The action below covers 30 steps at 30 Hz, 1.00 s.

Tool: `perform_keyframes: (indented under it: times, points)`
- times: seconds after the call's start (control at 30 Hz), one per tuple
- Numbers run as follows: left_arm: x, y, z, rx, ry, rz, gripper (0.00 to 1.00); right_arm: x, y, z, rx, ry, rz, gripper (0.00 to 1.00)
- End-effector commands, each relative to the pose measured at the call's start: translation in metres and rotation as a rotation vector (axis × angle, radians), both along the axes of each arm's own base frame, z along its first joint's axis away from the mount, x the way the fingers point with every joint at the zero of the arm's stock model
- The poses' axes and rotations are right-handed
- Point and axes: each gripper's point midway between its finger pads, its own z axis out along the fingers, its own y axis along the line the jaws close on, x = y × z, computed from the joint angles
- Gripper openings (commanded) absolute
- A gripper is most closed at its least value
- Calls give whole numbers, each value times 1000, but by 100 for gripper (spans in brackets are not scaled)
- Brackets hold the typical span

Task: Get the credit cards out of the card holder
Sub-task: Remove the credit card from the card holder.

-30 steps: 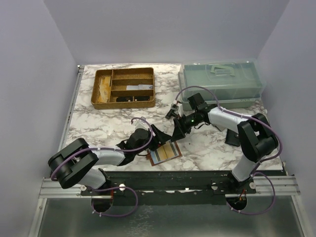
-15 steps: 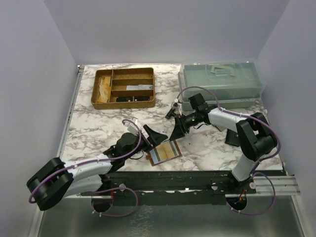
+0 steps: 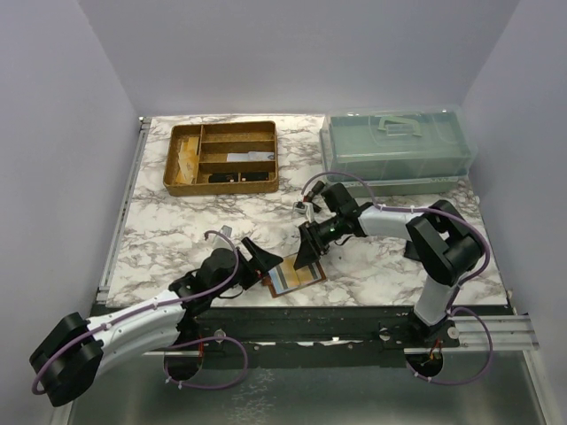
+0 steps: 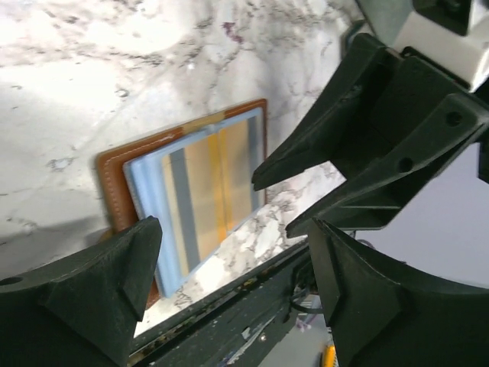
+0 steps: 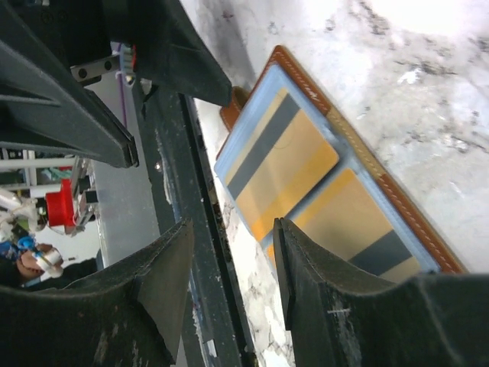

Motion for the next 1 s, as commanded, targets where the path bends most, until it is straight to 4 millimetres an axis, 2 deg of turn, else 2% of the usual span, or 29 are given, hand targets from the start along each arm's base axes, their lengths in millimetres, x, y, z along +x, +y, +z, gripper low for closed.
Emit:
perform_keyframes:
  times: [0.0,0.17,0.47,0.63,0.8,0.97]
  points:
    - [2,5,-15,74,75,34,83,12,-1,-21,-70,-7,-80,52]
    - [6,-2,-20,90,77,16,77,13,-3,-32,-112,16,-94,51]
    - [9,-8,-11,46,48,6,62,12,-5,-43,-148,41,-99,49]
    - [8,-7,-5,37,34,6,61,14,-7,-46,-164,34,-104,49]
    - [10,2,-2,95,32,28,61,15,-7,-48,-176,34,-107,48]
    - [7,1,1,79,33,20,61,15,-7,-50,-180,34,-106,48]
